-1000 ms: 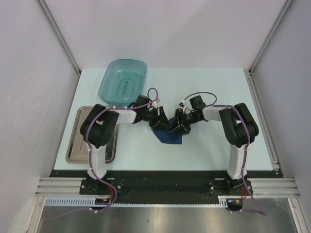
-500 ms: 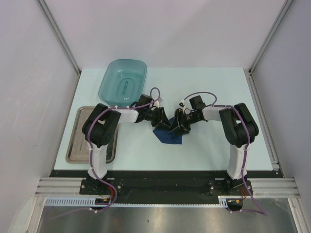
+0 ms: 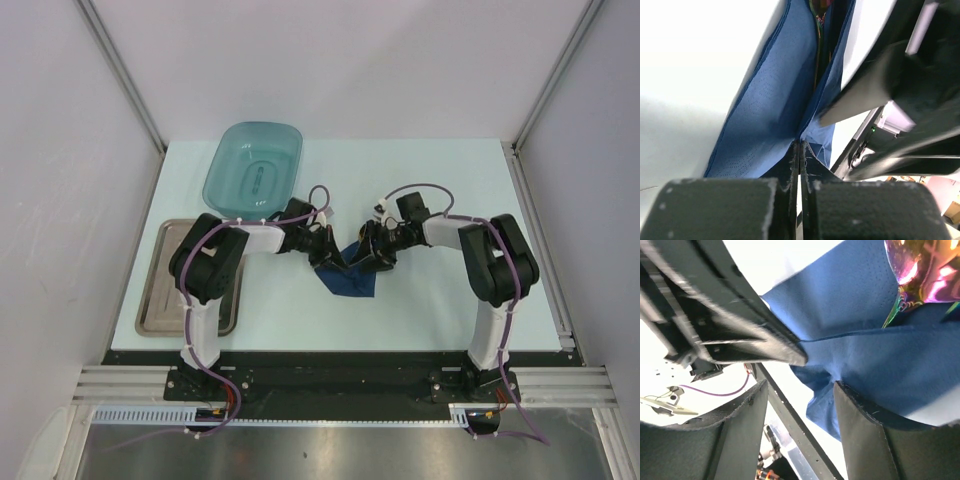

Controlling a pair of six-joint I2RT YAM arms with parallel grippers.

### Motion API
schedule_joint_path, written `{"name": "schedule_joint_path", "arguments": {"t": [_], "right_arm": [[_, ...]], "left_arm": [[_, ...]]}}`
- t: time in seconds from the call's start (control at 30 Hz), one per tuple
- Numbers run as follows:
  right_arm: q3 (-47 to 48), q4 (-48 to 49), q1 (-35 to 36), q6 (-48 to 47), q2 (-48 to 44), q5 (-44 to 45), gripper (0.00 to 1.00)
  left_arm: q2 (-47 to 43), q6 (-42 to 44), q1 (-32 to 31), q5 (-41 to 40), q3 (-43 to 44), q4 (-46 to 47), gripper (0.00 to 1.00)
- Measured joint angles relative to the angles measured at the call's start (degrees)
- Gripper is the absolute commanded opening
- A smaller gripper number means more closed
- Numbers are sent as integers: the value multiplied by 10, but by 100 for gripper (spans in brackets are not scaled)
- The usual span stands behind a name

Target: Place the utensils on the paper napkin and roll it up

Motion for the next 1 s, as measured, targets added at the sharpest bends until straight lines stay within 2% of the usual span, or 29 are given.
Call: {"name": "schedule_joint_path", "arguments": {"t": [0.1, 0.2, 0.3, 0.4, 0.53, 1.0], "right_arm": [[0, 0, -14, -2, -30, -3, 56], [0, 0, -32, -8, -60, -9, 46], [0, 0, -55, -25, -89, -11, 29], [1, -6, -69, -47, -100, -2, 17], [2, -24, -61, -63, -98, 17, 7], [30, -37, -5, -79, -43, 82, 2]], "left_arm": [[0, 0, 0, -2, -1, 0, 0], [0, 0, 0, -2, -1, -1, 0], [0, 0, 0, -7, -2, -2, 0], [0, 0, 0, -12, -3, -4, 0], [-2, 0, 0, -17, -13, -4, 0], [-21, 0, 0, -31, -26, -7, 0]]}}
